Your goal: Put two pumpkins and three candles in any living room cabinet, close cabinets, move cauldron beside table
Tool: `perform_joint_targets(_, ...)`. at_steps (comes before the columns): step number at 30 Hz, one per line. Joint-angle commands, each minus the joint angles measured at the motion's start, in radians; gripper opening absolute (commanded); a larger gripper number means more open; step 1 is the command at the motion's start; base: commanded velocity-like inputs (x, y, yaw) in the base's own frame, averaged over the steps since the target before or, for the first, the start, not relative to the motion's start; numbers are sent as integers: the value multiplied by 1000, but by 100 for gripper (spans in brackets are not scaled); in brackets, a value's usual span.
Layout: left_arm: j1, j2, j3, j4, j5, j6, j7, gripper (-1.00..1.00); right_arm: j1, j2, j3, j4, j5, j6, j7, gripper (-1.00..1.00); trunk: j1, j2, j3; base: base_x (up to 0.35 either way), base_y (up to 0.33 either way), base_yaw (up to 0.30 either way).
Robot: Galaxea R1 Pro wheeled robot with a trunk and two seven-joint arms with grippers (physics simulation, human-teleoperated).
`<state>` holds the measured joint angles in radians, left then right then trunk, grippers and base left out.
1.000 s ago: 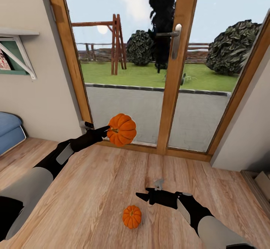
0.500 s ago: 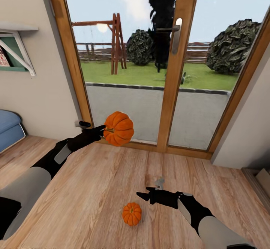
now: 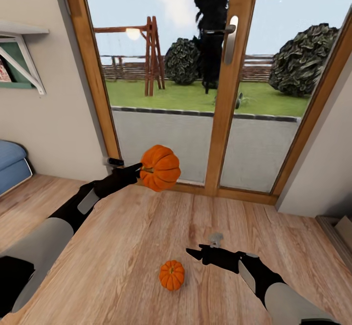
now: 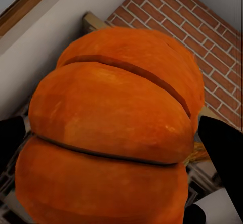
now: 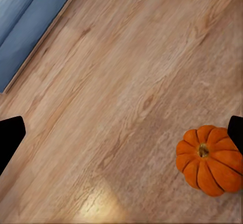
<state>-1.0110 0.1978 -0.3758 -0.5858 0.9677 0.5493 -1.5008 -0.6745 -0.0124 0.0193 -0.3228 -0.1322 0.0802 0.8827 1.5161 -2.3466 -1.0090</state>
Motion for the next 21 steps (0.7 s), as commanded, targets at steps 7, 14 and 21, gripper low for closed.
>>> perform_joint_targets(7, 0, -17, 1, 1, 0, 3, 1, -100, -2, -1, 1, -13, 6, 152, 1, 100, 27, -49, -22, 0, 0, 0)
perform_joint_targets(14, 0, -16, 1, 5, 0, 3, -8, -100, -20, 0, 2, -14, 5, 304, 3, 100, 54, -98, -44, 0, 0, 0)
perform_joint_targets(21, 0, -15, 1, 8, 0, 3, -11, -100, -20, 5, 2, -13, 5, 306, -5, 100, 81, -147, -66, 0, 0, 0)
